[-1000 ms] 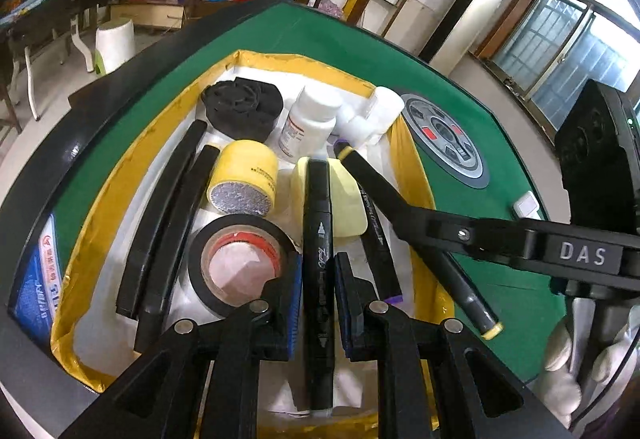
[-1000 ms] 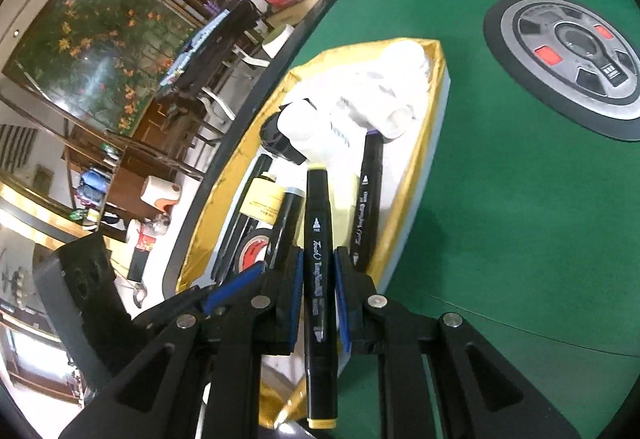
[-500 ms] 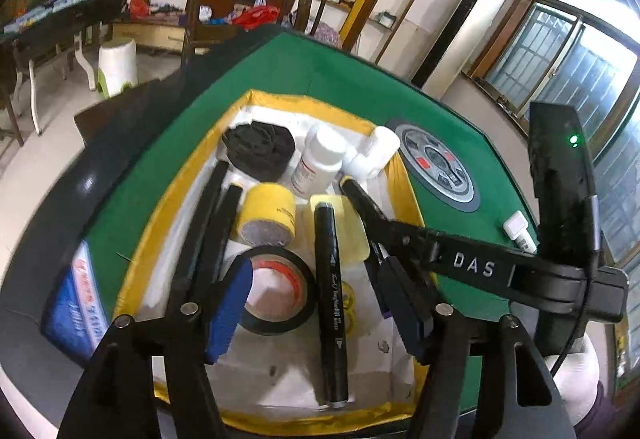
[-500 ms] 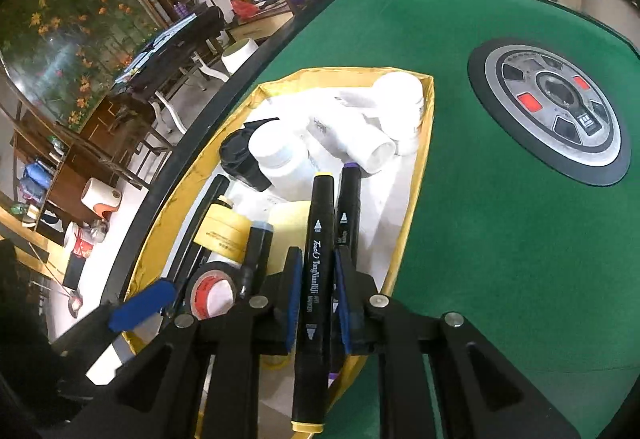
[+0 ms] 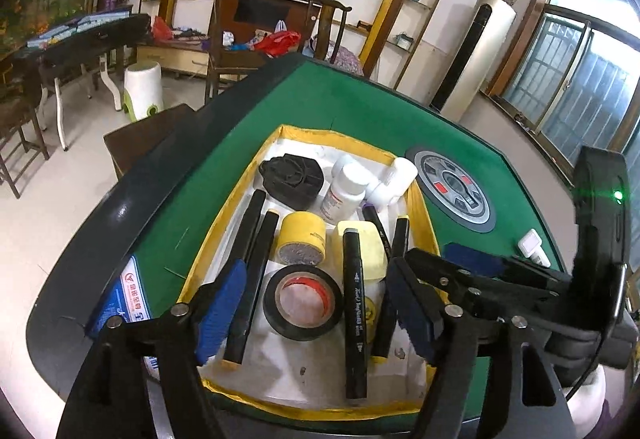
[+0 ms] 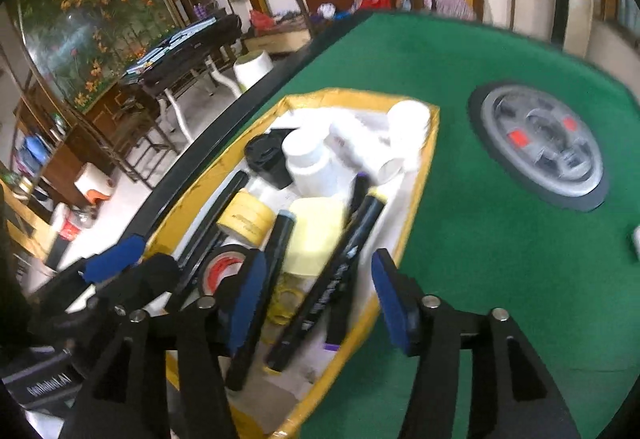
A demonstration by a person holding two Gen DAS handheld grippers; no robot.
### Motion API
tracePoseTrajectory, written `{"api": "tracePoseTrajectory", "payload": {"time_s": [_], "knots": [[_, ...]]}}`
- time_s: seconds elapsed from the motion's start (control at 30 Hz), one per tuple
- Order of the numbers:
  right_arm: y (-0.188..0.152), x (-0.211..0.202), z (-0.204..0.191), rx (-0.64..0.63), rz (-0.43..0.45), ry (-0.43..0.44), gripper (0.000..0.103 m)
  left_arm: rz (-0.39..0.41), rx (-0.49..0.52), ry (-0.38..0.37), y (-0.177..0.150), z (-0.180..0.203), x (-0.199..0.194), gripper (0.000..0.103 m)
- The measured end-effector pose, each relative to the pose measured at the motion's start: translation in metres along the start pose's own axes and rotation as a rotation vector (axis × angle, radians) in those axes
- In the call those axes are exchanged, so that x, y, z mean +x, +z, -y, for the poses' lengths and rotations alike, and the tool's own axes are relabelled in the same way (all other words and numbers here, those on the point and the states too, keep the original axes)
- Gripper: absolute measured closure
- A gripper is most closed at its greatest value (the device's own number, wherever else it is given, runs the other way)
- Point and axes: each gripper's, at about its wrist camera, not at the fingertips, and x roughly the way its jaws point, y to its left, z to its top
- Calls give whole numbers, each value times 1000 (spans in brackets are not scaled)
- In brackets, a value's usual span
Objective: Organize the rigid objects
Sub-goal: 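Lower both markers into the tray and open both tools, then move both tools back to the white plug adapter and pill bottle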
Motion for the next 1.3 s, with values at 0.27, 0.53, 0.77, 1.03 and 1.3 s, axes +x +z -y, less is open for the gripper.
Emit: {"api": "tracePoseTrajectory", "payload": {"time_s": [0.27, 0.53, 0.77, 1.03, 1.3], "knots": [[-11, -35, 15, -62, 136, -217, 27, 19, 55, 7, -3, 30, -9, 20], [-21, -61, 49, -55, 230, -373, 19, 21, 118, 17, -7, 65, -11, 20], [-30, -68, 79, -18, 228, -419, 19, 3, 175, 11, -13, 91, -8, 20], [-38, -69, 112, 46, 216, -439, 19, -24, 218, 11, -19, 115, 0, 20], [-44, -67, 134, 86, 207, -453, 19, -57, 246, 9, -22, 134, 12, 20]]}}
